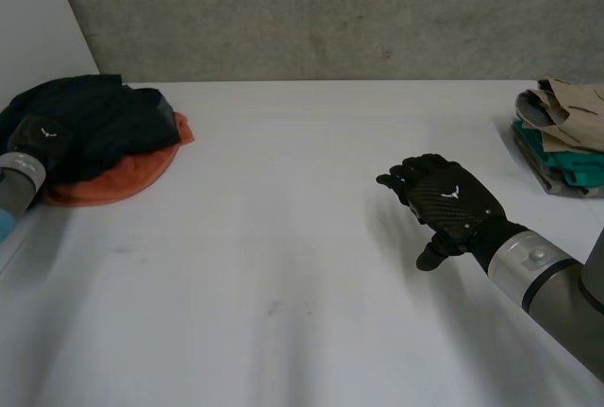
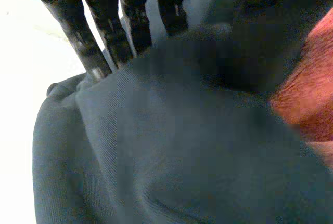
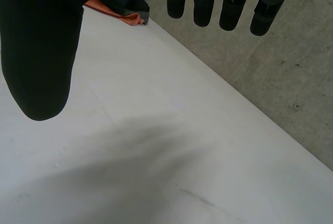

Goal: Fold the laundry.

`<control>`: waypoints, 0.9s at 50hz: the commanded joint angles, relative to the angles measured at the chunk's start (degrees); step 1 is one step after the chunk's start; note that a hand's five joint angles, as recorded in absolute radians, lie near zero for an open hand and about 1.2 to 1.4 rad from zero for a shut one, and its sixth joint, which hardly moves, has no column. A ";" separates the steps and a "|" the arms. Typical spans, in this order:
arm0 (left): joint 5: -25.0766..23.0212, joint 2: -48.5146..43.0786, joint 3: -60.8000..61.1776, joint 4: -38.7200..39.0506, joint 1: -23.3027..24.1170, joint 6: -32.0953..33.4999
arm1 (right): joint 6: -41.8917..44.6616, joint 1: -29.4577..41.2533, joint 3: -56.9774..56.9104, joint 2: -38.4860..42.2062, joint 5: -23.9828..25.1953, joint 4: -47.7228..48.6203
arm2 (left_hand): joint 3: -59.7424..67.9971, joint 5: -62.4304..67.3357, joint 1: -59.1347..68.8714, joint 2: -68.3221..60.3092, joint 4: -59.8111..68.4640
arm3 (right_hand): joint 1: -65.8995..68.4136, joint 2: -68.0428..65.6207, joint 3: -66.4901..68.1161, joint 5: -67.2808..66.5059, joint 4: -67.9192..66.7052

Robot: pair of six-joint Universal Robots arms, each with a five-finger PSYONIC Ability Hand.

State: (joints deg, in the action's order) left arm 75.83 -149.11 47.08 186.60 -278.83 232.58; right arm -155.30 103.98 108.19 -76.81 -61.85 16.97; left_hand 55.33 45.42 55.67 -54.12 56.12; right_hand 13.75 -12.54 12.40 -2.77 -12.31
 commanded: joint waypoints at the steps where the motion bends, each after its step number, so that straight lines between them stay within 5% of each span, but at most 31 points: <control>1: 2.04 2.94 2.47 4.02 2.41 -0.37 | 0.00 -0.10 0.01 0.00 -0.11 0.08 | 24.67 24.58 24.33 -25.88 23.88 | -3.75 2.54 -2.40 2.77 2.31; 10: 2.83 23.66 21.10 18.96 12.68 -10.28 | -0.09 -0.18 -0.17 -0.26 -0.46 -0.01 | 24.67 24.58 24.33 -25.88 23.88 | -3.75 2.54 -2.40 2.77 2.31; 17: 2.39 35.54 29.89 17.83 26.03 -19.07 | -0.88 -1.59 -0.61 -0.88 -2.75 -0.01 | 24.67 24.58 24.33 -25.88 23.88 | -3.75 2.54 -2.40 2.77 2.31; 27: 2.04 32.15 36.41 14.32 49.42 -31.48 | -3.78 -4.40 -1.49 -1.23 -5.74 -0.10 | 24.67 24.58 24.33 -25.88 23.88 | -3.75 2.54 -2.40 2.77 2.31; 30: 2.04 30.47 37.03 12.83 51.89 -31.48 | -3.78 -4.84 -1.58 -1.23 -6.00 -0.10 | 24.67 24.58 24.33 -25.88 23.88 | -3.75 2.54 -2.40 2.77 2.31; 31: 1.95 30.20 37.46 11.60 53.12 -31.31 | -3.78 -5.02 -1.66 -1.23 -6.00 -0.10 | 4.55 4.46 4.20 -5.75 3.75 | -3.75 2.54 -2.40 2.77 2.31; 36: 2.39 33.53 38.17 9.57 53.22 -31.22 | -3.87 -5.37 -2.80 -1.23 -5.74 -0.63 | -40.36 -40.45 -40.71 39.15 -41.16 | -3.75 2.54 -2.40 2.77 2.31; 45: 2.74 43.99 41.42 7.73 42.16 -31.92 | -2.99 -4.14 -7.37 -1.15 -5.21 -7.46 | -43.77 -43.86 -44.11 42.56 -44.56 | -3.75 2.54 -2.40 2.77 2.31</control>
State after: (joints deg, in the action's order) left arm 78.44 -110.89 86.58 195.41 -229.72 200.78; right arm -158.70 98.81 103.52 -78.03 -67.49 14.58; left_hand 12.91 2.75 12.70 -12.53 12.50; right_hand 13.75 -12.54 12.43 -2.78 -12.31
